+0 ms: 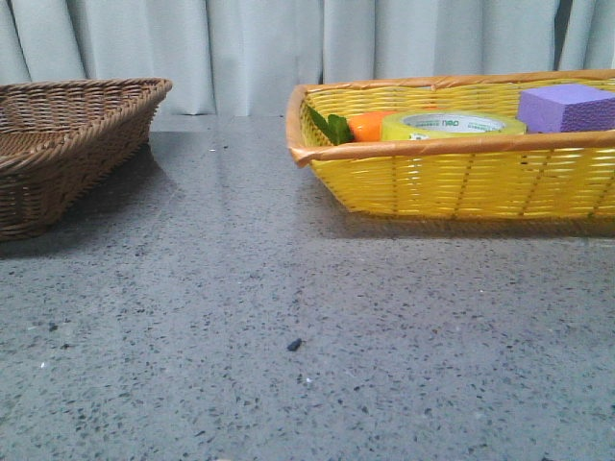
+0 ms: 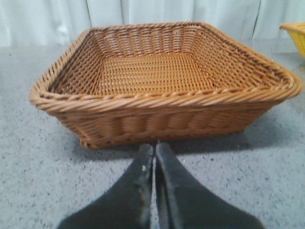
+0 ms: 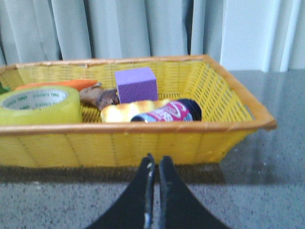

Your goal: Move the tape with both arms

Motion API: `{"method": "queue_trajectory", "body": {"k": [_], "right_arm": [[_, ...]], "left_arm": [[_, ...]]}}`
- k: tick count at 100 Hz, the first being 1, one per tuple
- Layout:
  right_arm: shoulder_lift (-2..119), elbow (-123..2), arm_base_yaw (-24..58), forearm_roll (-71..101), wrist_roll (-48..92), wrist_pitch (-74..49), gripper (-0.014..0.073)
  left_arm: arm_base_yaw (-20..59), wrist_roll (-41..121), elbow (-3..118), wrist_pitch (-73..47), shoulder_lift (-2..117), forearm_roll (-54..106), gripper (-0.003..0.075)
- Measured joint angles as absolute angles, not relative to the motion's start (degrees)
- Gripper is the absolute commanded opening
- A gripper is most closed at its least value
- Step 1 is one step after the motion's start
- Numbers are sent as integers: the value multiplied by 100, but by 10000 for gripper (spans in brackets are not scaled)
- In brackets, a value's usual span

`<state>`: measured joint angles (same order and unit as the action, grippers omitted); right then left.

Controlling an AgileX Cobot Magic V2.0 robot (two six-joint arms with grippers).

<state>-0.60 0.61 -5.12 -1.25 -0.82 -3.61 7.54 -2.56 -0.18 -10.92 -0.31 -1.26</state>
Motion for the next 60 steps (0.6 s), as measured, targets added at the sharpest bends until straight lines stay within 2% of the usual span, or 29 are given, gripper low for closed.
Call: {"method": "queue_trajectory", "body": {"k": [24, 42, 60], "right_arm": [[-60, -27, -512, -125, -82, -316, -74], [-4, -808, -512, -125, -82, -1046, -74], [788, -1674, -512, -101, -82, -2021, -74]], "left_arm": [[754, -256, 20, -795, -31, -126, -21], [754, -256, 433, -817, 74, -126, -21], [754, -256, 1176, -898, 752, -126, -21]]}}
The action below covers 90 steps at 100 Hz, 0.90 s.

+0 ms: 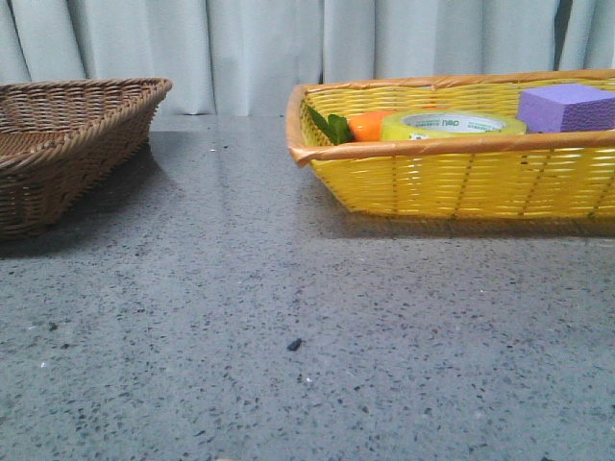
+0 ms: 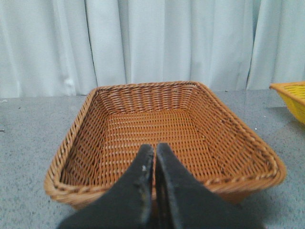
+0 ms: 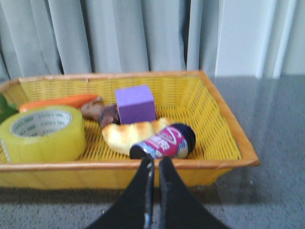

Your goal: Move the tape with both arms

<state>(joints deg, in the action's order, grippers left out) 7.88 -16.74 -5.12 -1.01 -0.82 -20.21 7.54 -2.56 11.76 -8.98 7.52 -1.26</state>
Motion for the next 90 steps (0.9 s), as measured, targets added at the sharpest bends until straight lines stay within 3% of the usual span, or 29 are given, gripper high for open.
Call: {"method": "queue_trajectory", "body": {"k": [25, 52, 61, 78, 90], "right_arm": [[2468, -3117, -438, 36, -82, -2862, -74], [4462, -4866, 252, 152, -82, -3691, -67], [5179, -5557, 550, 152, -82, -4137, 3], [6552, -6831, 1216, 152, -82, -4886, 272], [7426, -7678, 1644, 161, -82, -5397, 331]], "left_arm": [[754, -256, 2002, -961, 1888, -126, -21], [754, -256, 2516, -985, 2747, -126, -21], [754, -256, 2612, -995, 2883, -126, -21], [754, -256, 2702, -995, 2934, -126, -21], [754, -256, 2702, -995, 2934, -126, -21]]}}
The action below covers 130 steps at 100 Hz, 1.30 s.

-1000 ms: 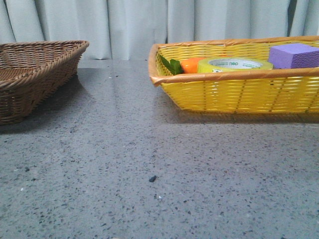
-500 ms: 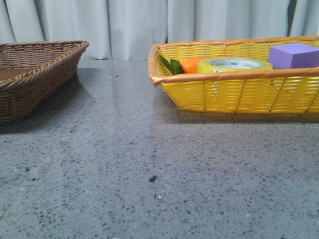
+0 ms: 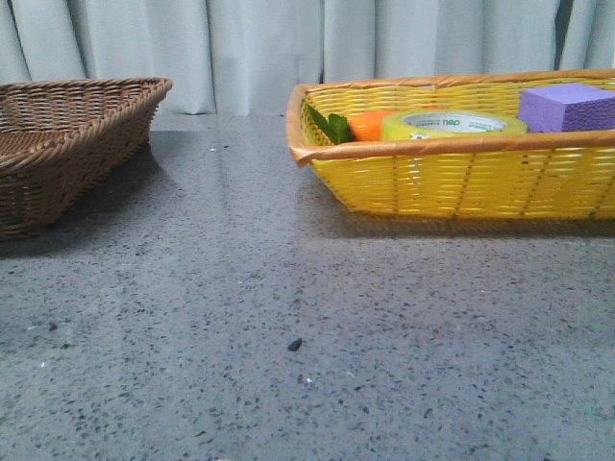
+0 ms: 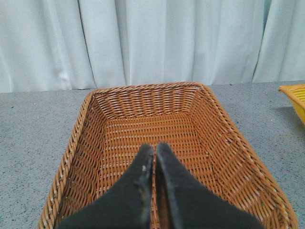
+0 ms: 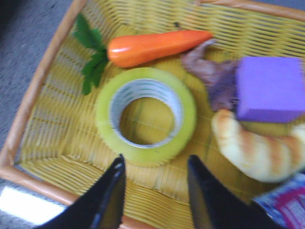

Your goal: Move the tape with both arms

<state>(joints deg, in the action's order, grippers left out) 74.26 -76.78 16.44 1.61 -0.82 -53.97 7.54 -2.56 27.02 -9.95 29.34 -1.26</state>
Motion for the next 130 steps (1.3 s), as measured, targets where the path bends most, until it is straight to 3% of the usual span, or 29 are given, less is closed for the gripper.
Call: {"method": "queue_trajectory", "body": {"k": [27, 51, 130], "right_arm": [[9251, -9248, 2279, 174, -82, -6580, 330], [10260, -9866, 2388, 185, -82, -6910, 330], [10973, -9919, 2191, 0, -82, -6937, 324]], "left_arm": [[754, -256, 2702, -995, 2934, -126, -21], [754, -256, 2702, -995, 2934, -126, -21], [754, -256, 2702, -871, 2934, -126, -21]]}}
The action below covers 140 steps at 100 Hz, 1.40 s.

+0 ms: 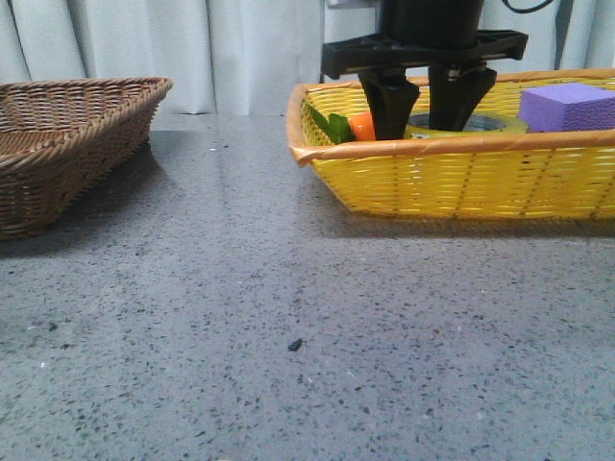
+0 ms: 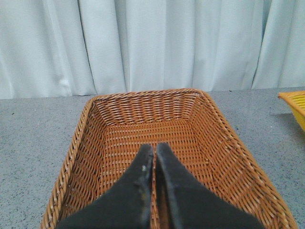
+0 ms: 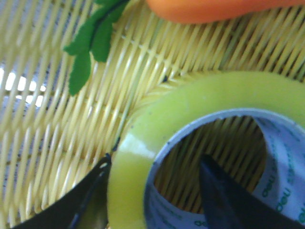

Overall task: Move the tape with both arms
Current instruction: 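Lower the right gripper into the yellow basket onto the yellow tape roll, then grip the tape roll with the right gripper and lift it out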

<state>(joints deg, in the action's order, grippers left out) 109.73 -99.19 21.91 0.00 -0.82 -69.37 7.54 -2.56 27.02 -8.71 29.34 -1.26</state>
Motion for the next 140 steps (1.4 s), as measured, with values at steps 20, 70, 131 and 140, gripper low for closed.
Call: {"method": "queue_trajectory", "body": {"k": [20, 70, 131, 140], "right_arm": [[11015, -9919, 2191, 0, -82, -6948, 148], [11024, -9945, 2191, 64, -92, -6950, 14], [10548, -11884, 3269, 434, -41, -7207, 13], [10537, -11894, 3794, 477, 0, -7253, 13]], "left_arm": [[754, -256, 2702, -862, 2934, -126, -21], [754, -256, 2702, -862, 2934, -126, -21], [754, -256, 2702, -862, 2934, -126, -21], [754, -256, 2702, -862, 2934, -126, -21]]}}
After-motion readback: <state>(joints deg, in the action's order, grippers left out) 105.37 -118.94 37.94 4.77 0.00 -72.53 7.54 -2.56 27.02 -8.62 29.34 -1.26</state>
